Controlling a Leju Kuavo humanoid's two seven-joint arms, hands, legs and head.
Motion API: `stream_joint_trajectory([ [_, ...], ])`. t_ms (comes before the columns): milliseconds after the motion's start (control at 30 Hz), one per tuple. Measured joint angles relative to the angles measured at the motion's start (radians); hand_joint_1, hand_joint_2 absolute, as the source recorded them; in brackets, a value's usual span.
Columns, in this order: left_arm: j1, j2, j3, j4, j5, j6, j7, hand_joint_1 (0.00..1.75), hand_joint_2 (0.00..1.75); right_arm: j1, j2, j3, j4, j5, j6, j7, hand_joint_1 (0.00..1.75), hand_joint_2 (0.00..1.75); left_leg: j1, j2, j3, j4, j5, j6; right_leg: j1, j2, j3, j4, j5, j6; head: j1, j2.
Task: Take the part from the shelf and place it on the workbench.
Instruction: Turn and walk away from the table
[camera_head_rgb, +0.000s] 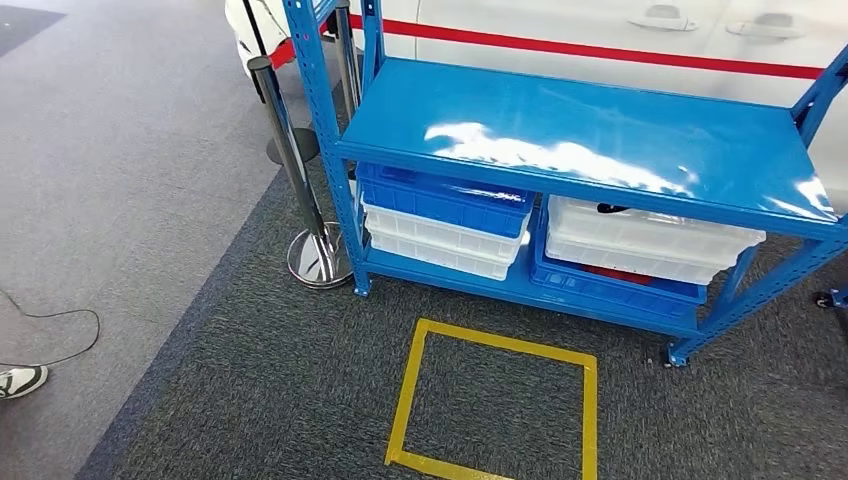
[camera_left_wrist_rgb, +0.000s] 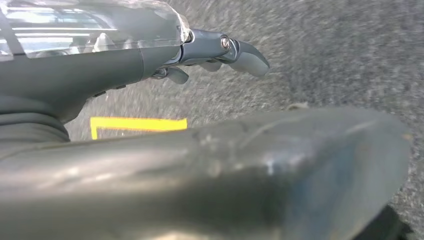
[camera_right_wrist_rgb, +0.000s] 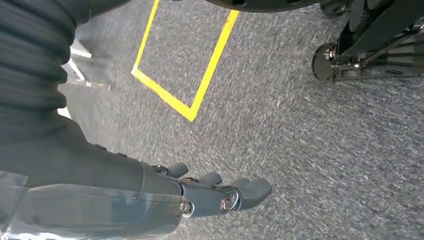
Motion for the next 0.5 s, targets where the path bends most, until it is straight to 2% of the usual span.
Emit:
stream_joint_trajectory([
  [33,-0.001,0.000,0.000,0.000,0.000,0.000,0.000,0.00,0.00,0.000,0.001,0.000,0.000,0.001,0.000,0.000,0.00,1.75,-0.002,0.000,0.003,-0.007,-0.004,0.002,-0.002,0.010,-0.003,0.000,0.001,0.006,0.000,0.000],
  [67,-0.003,-0.001,0.000,0.000,0.000,0.000,0.000,0.00,0.00,0.002,0.000,0.000,0.000,0.001,0.000,0.000,0.00,1.75,-0.001,0.009,0.006,-0.012,-0.002,0.005,-0.002,0.020,-0.005,-0.001,0.002,0.014,0.000,0.000],
  [100,-0.005,-0.001,0.000,0.000,0.000,0.000,0.001,0.00,0.00,0.004,0.000,0.000,0.000,0.001,0.000,0.000,0.00,1.75,0.001,0.021,0.010,-0.019,0.002,0.009,-0.002,0.017,-0.007,0.001,0.001,0.020,0.000,0.000],
  [167,-0.005,-0.002,0.001,0.000,0.001,0.001,0.002,0.00,0.00,0.004,-0.002,0.000,0.000,0.002,0.000,0.000,0.00,1.75,0.006,0.046,0.016,-0.033,0.009,0.021,0.001,-0.030,-0.029,0.045,-0.030,0.030,0.004,0.000],
  [200,-0.004,-0.002,0.001,0.000,0.001,0.001,0.002,0.00,0.00,0.003,-0.002,0.000,0.000,0.002,-0.001,0.000,0.00,1.75,0.005,0.060,0.017,-0.036,0.011,0.026,0.000,-0.063,-0.055,0.098,-0.060,0.032,0.007,0.000],
  [233,-0.002,-0.002,0.002,0.000,0.002,0.001,0.003,0.00,0.00,0.002,-0.002,0.000,0.000,0.003,-0.001,0.000,0.00,1.75,0.004,0.073,0.018,-0.037,0.010,0.029,-0.002,-0.087,-0.090,0.166,-0.094,0.036,0.009,0.000],
  [267,-0.001,-0.002,0.004,0.000,0.002,0.001,0.004,0.00,0.00,0.001,-0.002,0.000,0.000,0.004,-0.001,0.000,0.00,1.75,0.003,0.088,0.018,-0.036,0.008,0.029,-0.005,-0.098,-0.124,0.231,-0.119,0.041,0.009,0.000],
  [300,0.000,-0.002,0.006,0.000,0.002,0.001,0.004,0.00,0.00,0.001,-0.003,0.000,0.000,0.005,0.000,0.000,0.00,1.75,0.002,0.102,0.019,-0.036,0.005,0.029,-0.008,-0.104,-0.146,0.271,-0.127,0.045,0.009,0.000],
  [333,0.000,-0.002,0.007,0.000,0.002,0.001,0.005,0.00,0.00,0.002,-0.003,0.000,0.000,0.005,0.000,0.000,0.00,1.75,0.002,0.115,0.022,-0.036,0.003,0.027,-0.011,-0.108,-0.149,0.274,-0.115,0.048,0.009,0.000],
  [367,0.000,-0.002,0.008,0.000,0.002,0.001,0.005,0.00,0.00,0.003,-0.004,0.000,0.000,0.006,0.000,0.000,0.00,1.75,0.003,0.127,0.025,-0.035,0.000,0.024,-0.013,-0.114,-0.130,0.235,-0.085,0.051,0.009,0.000],
  [433,-0.001,-0.002,0.009,0.000,0.002,0.001,0.005,0.00,0.00,0.004,-0.006,0.000,0.000,0.006,0.000,0.000,0.00,1.75,0.001,0.148,0.033,-0.031,-0.010,0.015,-0.012,-0.151,-0.058,0.097,-0.019,0.048,0.009,0.000],
  [467,-0.001,-0.003,0.010,0.000,0.002,0.001,0.005,0.00,0.00,0.003,-0.006,0.000,0.000,0.006,0.001,0.000,0.00,1.75,-0.001,0.158,0.036,-0.029,-0.016,0.009,-0.009,-0.168,-0.030,0.042,0.000,0.042,0.009,0.000],
  [500,-0.001,-0.002,0.010,0.000,0.002,0.001,0.005,0.00,0.00,0.002,-0.006,0.000,0.000,0.006,0.001,0.000,0.00,1.75,-0.004,0.165,0.038,-0.027,-0.021,0.004,-0.006,-0.180,-0.015,0.012,0.006,0.035,0.008,0.000],
])
